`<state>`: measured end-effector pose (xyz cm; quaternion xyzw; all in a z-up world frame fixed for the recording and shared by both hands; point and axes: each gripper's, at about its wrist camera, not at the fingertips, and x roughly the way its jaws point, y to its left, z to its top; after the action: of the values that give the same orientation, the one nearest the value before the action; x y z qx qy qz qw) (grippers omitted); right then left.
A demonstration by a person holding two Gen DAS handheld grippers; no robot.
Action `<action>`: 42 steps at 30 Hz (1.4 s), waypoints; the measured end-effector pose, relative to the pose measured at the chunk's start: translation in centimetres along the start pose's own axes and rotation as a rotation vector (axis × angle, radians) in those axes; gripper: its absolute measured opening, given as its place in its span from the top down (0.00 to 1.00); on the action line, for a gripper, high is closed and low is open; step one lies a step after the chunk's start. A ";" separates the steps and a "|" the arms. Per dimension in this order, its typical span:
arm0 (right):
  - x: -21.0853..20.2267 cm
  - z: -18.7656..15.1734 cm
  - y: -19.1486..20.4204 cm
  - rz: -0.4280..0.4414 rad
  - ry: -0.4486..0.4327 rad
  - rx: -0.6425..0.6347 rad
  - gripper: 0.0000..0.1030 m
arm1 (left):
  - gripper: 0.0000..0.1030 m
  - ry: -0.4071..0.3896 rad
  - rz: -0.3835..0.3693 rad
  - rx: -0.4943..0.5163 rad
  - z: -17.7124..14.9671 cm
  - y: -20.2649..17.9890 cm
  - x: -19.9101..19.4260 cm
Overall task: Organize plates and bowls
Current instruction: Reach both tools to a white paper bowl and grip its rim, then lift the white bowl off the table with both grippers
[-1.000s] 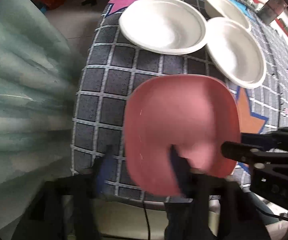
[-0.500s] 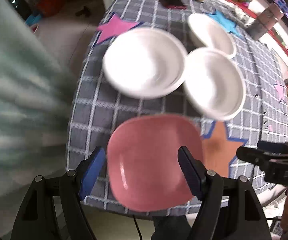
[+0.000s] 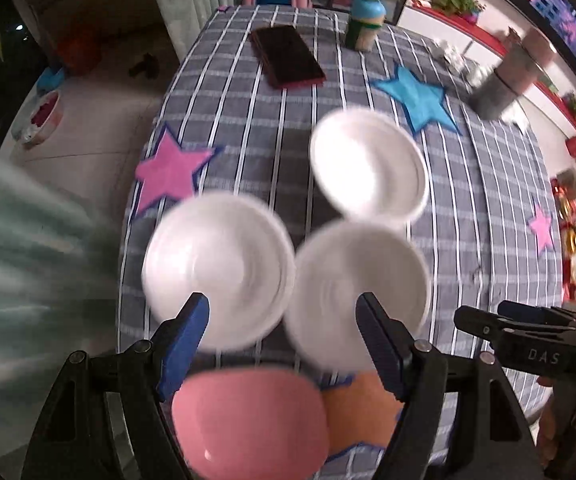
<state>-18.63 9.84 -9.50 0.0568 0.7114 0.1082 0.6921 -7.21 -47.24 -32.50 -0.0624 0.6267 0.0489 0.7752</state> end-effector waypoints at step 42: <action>5.2 16.5 -0.3 0.078 0.051 -0.026 0.71 | 0.69 0.186 0.030 0.194 9.2 -13.9 14.2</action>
<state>-2.38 11.98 -14.95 0.0726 0.7245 0.1458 0.6698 6.83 -59.51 -43.94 0.0180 0.6983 -0.0065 0.7155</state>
